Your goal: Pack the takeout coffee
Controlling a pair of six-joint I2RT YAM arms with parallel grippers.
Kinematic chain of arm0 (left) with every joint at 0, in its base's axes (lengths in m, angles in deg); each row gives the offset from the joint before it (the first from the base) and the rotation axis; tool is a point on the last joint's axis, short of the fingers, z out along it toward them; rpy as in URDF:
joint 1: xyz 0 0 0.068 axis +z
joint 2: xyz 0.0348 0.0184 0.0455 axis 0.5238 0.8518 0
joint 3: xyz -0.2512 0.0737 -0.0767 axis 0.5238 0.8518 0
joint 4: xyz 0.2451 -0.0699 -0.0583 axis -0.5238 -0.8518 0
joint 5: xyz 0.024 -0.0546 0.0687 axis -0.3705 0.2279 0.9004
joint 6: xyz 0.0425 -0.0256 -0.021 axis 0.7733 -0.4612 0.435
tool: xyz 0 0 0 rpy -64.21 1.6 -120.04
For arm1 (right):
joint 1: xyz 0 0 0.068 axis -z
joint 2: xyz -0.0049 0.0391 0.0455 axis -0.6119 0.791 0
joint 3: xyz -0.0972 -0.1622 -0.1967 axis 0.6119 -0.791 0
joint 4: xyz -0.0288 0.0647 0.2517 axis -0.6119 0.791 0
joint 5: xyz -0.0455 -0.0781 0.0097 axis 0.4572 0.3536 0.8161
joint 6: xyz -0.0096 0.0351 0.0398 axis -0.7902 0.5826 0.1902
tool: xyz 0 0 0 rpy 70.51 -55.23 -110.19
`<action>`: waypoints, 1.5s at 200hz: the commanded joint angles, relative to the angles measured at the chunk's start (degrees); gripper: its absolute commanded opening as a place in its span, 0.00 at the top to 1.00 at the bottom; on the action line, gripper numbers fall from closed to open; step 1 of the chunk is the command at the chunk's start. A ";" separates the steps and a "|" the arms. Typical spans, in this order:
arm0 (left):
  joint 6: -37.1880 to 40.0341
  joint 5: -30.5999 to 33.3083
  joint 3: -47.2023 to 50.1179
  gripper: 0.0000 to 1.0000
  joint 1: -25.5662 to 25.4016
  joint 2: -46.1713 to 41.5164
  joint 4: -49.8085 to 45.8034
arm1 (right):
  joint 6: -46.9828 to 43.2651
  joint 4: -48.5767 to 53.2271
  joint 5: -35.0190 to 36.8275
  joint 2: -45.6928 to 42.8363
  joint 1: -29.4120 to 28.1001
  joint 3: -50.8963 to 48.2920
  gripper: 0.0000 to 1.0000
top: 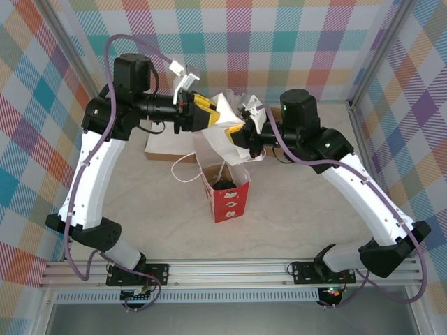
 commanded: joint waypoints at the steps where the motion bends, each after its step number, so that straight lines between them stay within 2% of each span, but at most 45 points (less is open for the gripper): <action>1: -0.65 4.08 3.81 0.44 -0.71 -5.44 3.98 | 3.61 4.41 1.23 0.28 0.13 3.17 1.00; 28: -2.47 11.24 11.11 0.17 -0.69 -11.69 8.67 | 7.70 6.65 2.02 0.79 0.14 4.37 1.00; 53: -4.99 22.13 20.59 0.08 -0.69 -19.43 14.10 | 10.59 7.92 2.99 0.86 0.09 5.60 1.00; 80: -8.80 34.26 31.86 0.02 -0.70 -28.75 19.90 | 14.49 9.03 3.57 1.41 -0.03 7.61 1.00; 104: -12.69 41.57 39.90 0.00 -0.66 -35.57 21.84 | 17.37 10.32 3.44 2.91 -0.71 9.55 1.00; 163: -18.41 55.37 52.31 0.00 -0.69 -46.18 16.37 | 12.42 18.53 9.44 10.90 -4.25 17.37 1.00; 233: -20.64 60.03 58.76 0.00 -0.71 -52.53 13.89 | 10.37 25.97 10.83 18.92 -6.17 23.08 1.00; 300: -20.74 60.03 59.42 0.00 -0.71 -52.24 14.32 | 10.64 26.40 11.42 22.69 -7.66 22.59 1.00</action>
